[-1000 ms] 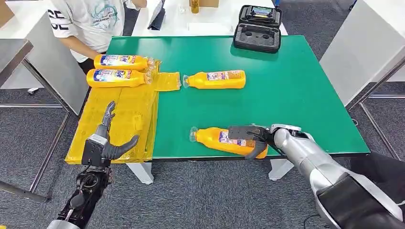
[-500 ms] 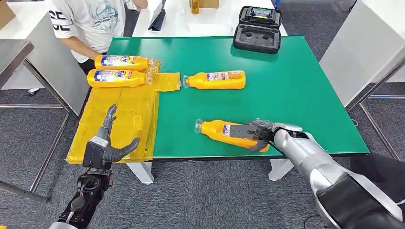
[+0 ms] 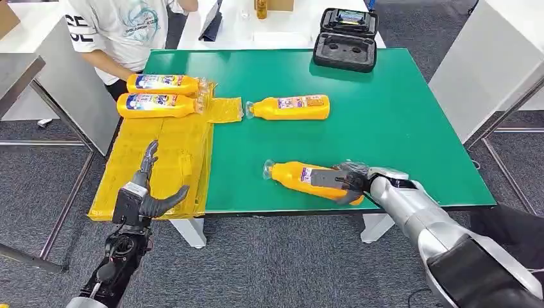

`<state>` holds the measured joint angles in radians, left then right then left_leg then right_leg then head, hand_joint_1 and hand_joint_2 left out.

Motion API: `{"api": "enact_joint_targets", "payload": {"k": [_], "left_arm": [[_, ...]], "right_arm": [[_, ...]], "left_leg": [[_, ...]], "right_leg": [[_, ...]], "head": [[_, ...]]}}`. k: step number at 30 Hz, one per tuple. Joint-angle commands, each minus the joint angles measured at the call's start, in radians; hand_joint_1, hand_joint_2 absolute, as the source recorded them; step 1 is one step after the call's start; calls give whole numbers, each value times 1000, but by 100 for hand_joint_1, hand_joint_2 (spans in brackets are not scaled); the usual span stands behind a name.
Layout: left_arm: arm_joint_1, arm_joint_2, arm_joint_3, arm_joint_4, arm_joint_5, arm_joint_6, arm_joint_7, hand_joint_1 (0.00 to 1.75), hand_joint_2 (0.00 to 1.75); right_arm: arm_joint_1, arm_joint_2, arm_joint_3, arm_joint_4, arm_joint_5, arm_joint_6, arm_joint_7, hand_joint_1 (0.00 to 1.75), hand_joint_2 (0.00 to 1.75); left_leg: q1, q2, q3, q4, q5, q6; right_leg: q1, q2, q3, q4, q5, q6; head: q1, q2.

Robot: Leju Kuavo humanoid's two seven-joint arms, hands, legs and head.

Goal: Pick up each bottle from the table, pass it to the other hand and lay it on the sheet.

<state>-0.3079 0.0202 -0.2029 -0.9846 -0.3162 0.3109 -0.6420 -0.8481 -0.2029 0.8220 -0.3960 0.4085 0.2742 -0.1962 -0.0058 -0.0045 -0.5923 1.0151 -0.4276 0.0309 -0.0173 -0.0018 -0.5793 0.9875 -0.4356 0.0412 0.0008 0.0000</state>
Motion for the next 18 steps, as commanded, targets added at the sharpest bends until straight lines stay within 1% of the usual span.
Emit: {"api": "enact_joint_targets", "payload": {"k": [1, 5, 8, 12, 13, 14, 16, 18], "left_arm": [[58, 1, 50, -62, 54, -29, -5, 0, 175], [57, -1, 49, -67, 54, -30, -5, 0, 175], [56, -2, 49, -67, 54, -30, -5, 0, 175], [56, -2, 49, -67, 54, -30, -5, 0, 175], [60, -4, 53, -73, 63, -37, -2, 0, 175], [73, -5, 57, -95, 72, -46, -2, 0, 175], [114, -8, 62, -166, 106, -81, 0, 0, 175], [140, -6, 64, -210, 140, -111, 6, 0, 175]], "right_arm": [[81, 72, -210, -152, -79, -142, -115, 175, 175], [84, 69, -212, -153, -80, -142, -117, 175, 175], [85, 68, -213, -153, -80, -143, -117, 175, 175], [85, 68, -213, -153, -80, -143, -117, 175, 175], [93, 74, -237, -168, -92, -162, -143, 175, 175], [104, 95, -275, -187, -104, -183, -170, 171, 175], [135, 140, -342, -277, -105, -238, -216, 171, 175], [163, 156, -387, -340, -120, -239, -245, 173, 175]], "left_leg": [[1, 4, 0, 0, -1, -2], [1, 3, 0, 0, -1, -3], [1, -3, -2, 0, 0, -1], [1, 0, -3, 0, -1, -1], [1, -1, -4, 0, 0, -1], [2, 0, -3, 0, -1, -2], [1, 1, -3, 0, -1, -2], [1, 3, -4, 0, -1, -2]], "right_leg": [[1, 4, -1, 0, 1, -2], [2, 2, -2, 0, 0, -2], [1, -2, -3, 0, 0, 0], [1, 0, -4, 0, 0, -1], [1, -1, -4, 0, 0, -1], [2, -1, -3, 0, 0, -1], [1, 1, -4, 0, 0, -1], [1, 3, -4, 0, 0, -2]], "head": [[0, 0], [-1, 0], [-1, 0], [-1, 0], [0, 0], [0, 0], [-1, 0], [0, 0]]}}
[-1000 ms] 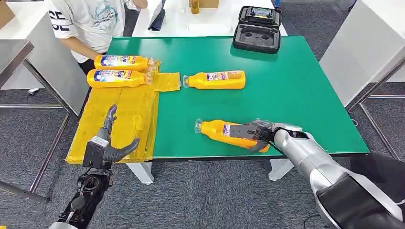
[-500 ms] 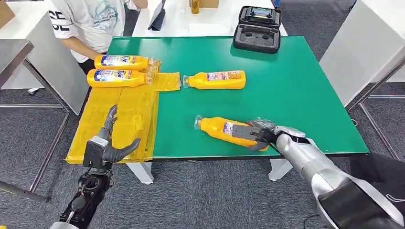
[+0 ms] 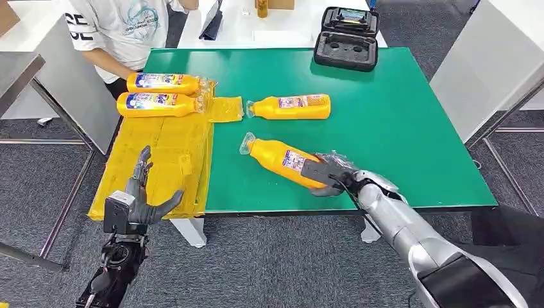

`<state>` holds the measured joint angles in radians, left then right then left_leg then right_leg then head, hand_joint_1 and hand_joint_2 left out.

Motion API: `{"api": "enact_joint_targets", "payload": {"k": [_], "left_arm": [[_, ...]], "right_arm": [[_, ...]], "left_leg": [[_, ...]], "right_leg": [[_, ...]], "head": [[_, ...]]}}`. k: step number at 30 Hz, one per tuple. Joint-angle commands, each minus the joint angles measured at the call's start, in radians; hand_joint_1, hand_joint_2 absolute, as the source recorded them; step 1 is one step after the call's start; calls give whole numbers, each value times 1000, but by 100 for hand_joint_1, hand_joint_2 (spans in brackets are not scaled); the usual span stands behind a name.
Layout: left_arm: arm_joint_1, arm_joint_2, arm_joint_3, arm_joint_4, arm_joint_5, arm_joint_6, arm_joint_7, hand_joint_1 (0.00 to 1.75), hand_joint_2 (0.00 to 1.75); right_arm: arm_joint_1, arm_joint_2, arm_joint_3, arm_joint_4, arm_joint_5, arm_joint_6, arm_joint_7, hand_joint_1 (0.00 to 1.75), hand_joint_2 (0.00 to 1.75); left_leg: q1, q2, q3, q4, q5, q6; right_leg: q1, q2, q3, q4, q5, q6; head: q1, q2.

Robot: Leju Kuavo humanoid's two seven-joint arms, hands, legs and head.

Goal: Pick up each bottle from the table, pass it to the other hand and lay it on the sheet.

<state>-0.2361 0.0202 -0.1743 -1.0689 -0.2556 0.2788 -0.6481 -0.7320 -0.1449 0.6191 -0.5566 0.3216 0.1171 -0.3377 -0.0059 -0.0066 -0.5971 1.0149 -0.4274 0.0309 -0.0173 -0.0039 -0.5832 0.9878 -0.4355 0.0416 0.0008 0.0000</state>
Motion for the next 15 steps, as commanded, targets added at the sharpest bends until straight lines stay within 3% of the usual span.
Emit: {"api": "enact_joint_targets", "payload": {"k": [1, 4, 8, 12, 15], "left_arm": [[84, -5, 44, -150, 114, -101, 14, 0, 175], [119, 8, 62, -186, 192, -162, 12, 0, 175], [145, 26, 64, -213, 342, -389, 43, 0, 175], [141, 5, 47, -174, 424, -564, 89, 0, 175], [115, -7, 22, -119, 432, -633, 95, 0, 175]], "right_arm": [[54, 102, -200, -196, -40, -79, -117, 173, 175], [58, 115, -238, -198, -65, -71, -158, 171, 175], [77, 133, -262, -188, -47, -62, -186, 171, 175], [125, 149, -280, -225, -43, -26, -287, 171, 175], [158, 176, -286, -260, -30, 2, -307, 171, 175]], "left_leg": [[1, 5, 0, 0, -1, -2], [1, 5, 1, 0, -1, -2], [2, 5, 1, 0, -2, -2], [2, 3, 0, -1, -1, -2], [1, 3, 0, -1, -1, -2]], "right_leg": [[1, 4, -1, 0, 0, -2], [1, 4, -2, 0, 0, -2], [3, 5, -2, 0, -1, -2], [2, 3, -1, -1, 0, -2], [1, 3, -1, -1, -1, -2]], "head": [[-1, 0], [0, 0], [-1, 0], [0, 0], [0, 0]]}}
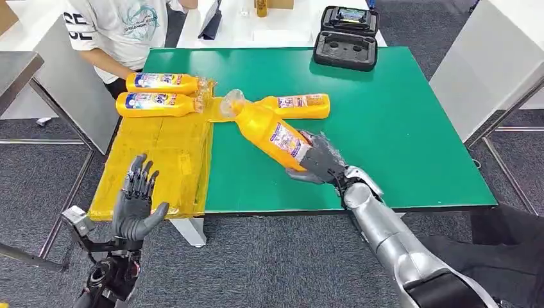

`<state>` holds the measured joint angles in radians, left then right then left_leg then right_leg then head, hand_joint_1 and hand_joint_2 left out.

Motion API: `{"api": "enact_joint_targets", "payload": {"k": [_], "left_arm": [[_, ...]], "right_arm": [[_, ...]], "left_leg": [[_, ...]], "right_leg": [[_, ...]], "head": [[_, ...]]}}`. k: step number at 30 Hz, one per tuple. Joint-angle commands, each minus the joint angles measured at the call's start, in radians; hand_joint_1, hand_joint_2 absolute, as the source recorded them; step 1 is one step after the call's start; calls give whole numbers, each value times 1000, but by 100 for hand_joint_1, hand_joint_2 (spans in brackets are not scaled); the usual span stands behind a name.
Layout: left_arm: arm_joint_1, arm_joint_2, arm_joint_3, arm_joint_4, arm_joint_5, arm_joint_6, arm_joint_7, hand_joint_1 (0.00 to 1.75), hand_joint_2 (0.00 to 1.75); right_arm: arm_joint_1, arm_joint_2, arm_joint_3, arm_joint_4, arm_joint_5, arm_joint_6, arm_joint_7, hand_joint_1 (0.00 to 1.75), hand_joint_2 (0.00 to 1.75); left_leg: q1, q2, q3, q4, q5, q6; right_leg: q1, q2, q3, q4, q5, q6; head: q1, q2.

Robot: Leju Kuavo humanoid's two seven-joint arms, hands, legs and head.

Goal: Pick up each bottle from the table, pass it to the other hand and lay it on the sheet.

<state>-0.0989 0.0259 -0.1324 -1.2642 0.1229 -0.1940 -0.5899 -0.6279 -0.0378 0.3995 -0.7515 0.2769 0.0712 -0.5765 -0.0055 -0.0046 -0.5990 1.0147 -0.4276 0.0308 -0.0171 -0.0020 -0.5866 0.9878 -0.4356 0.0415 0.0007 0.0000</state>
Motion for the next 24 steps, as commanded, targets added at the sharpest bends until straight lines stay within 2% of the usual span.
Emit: {"api": "enact_joint_targets", "payload": {"k": [1, 4, 7, 11, 14, 18, 24], "left_arm": [[-32, -15, -25, 86, 61, -177, 37, 0, 175], [-63, -5, -57, 114, 87, -240, 47, 0, 175], [-71, 2, -90, 108, 94, -262, 62, 0, 175], [-84, -19, -116, 99, 70, -226, 68, 0, 175], [-100, -49, -135, 108, 55, -201, 73, 0, 175], [-106, -51, -142, 111, 38, -180, 70, 0, 175], [-163, -86, -170, 130, -32, -111, 54, 0, 175]], "right_arm": [[63, 75, -67, -69, 16, 51, -72, 168, 175], [99, 91, -72, -83, 27, 85, -90, 173, 175], [105, 106, -70, -62, 20, 141, -107, 169, 175], [124, 146, -40, -42, -11, 213, -122, 173, 175], [127, 191, -12, -12, -9, 203, -122, 171, 175], [122, 193, 1, -6, -25, 206, -122, 175, 175], [129, 214, 17, 24, -65, 212, -122, 171, 175]], "left_leg": [[1, 0, 2, -1, 0, -2], [1, -1, 2, -1, 0, -2], [1, -2, 1, 0, 0, -2], [1, 0, 1, 0, 0, -1], [1, 0, 1, 0, 0, -1], [1, 0, 2, 0, -1, -2], [1, -1, 1, 0, 0, -1]], "right_leg": [[1, 0, 2, -1, 0, -2], [1, -1, 2, -1, -1, -2], [1, -2, 1, -1, -1, -2], [1, 0, 1, -1, 0, -1], [1, -1, 0, 0, 0, -1], [2, 0, 2, -1, 0, -2], [1, -2, 0, 0, 0, -1]], "head": [[0, 0], [0, 0], [0, 0], [0, 0], [0, 0], [0, 0], [0, 0]]}}
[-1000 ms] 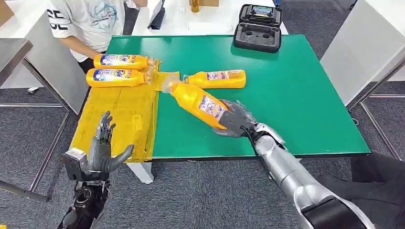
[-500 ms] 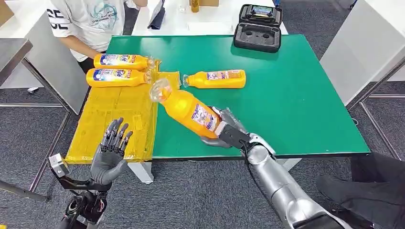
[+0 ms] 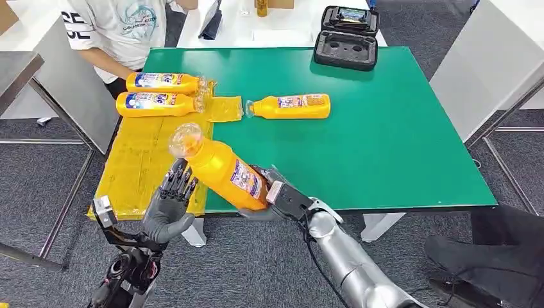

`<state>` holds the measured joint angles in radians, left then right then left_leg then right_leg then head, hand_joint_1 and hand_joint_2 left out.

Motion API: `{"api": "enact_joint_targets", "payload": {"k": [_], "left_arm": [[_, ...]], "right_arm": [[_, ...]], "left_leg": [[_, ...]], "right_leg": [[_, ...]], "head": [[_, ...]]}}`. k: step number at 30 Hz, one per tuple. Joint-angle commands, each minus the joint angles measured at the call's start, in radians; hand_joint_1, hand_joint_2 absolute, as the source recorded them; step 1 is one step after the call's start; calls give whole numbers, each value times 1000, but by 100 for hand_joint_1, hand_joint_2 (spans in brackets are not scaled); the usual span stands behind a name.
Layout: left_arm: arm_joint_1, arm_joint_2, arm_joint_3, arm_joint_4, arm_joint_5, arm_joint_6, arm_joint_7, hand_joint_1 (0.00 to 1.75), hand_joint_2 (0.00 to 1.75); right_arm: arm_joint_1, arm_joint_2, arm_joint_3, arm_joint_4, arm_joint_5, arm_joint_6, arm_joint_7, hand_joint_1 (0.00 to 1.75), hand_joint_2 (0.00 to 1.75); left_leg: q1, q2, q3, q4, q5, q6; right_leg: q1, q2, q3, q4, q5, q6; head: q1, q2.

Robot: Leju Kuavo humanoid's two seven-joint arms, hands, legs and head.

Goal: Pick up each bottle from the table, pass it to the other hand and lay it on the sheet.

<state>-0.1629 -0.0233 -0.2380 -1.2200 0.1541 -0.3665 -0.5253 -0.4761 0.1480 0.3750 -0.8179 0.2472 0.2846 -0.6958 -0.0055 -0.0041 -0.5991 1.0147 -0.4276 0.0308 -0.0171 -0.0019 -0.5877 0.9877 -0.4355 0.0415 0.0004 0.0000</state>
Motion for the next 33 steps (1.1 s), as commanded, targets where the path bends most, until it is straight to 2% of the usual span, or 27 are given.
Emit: {"api": "enact_joint_targets", "payload": {"k": [1, 4, 15, 16, 18, 23, 26, 27, 33], "left_arm": [[-99, -38, -65, 85, -64, 63, -10, 0, 175], [-88, -38, -72, 83, -42, 30, -15, 0, 175], [-74, -40, -85, 66, -36, 5, -22, 0, 175], [-72, -39, -90, 55, -38, -3, -22, 0, 175], [-74, -39, -95, 52, -22, -32, -18, 0, 175], [-74, -39, -100, 68, 7, -70, 13, 0, 175], [-100, -40, -105, 115, -52, -5, 45, 0, 175], [-109, -43, -110, 137, -69, 8, 63, 0, 175], [-141, -60, -128, 236, -115, 33, 100, 0, 175]], "right_arm": [[-24, 24, 43, 93, -35, -1, -2, 175, 175], [-34, 10, 36, 125, -49, 13, -2, 168, 175], [-39, 5, 29, 145, -59, 24, -2, 166, 175], [-43, 5, 34, 151, -56, 24, -2, 171, 175], [-47, 6, 39, 155, -56, 29, -2, 166, 175], [-55, 5, 45, 171, -55, 30, -2, 168, 175], [-49, 7, 58, 166, -55, 33, -2, 175, 175], [-49, 11, 63, 172, -50, 27, -2, 168, 175], [-36, 11, 70, 175, -39, 12, -2, 169, 175]], "left_leg": [[2, -3, 2, 0, 0, -2], [0, -1, 1, -1, 0, -1], [1, -1, 2, 0, 0, -2], [1, -1, 2, 0, 0, -1], [1, -1, 2, 0, 0, -2], [1, 0, 1, 0, 0, -1], [2, 0, 3, 0, -1, -2], [2, 0, 4, 0, -1, -3], [1, -1, 2, -1, 0, -2]], "right_leg": [[2, -3, 4, -1, -1, -2], [1, -1, 2, -1, 0, -1], [1, -1, 3, -1, 0, -2], [1, -1, 2, -1, 0, -1], [1, -1, 3, -1, 0, -2], [1, 0, 1, 0, 0, -1], [2, 0, 4, -1, -1, -2], [3, -1, 5, -1, -1, -3], [1, -2, 3, -1, 0, -2]], "head": [[0, 0], [0, 0], [0, 0], [0, 0], [0, 0], [0, 0], [0, 0], [0, 0], [0, 0]]}}
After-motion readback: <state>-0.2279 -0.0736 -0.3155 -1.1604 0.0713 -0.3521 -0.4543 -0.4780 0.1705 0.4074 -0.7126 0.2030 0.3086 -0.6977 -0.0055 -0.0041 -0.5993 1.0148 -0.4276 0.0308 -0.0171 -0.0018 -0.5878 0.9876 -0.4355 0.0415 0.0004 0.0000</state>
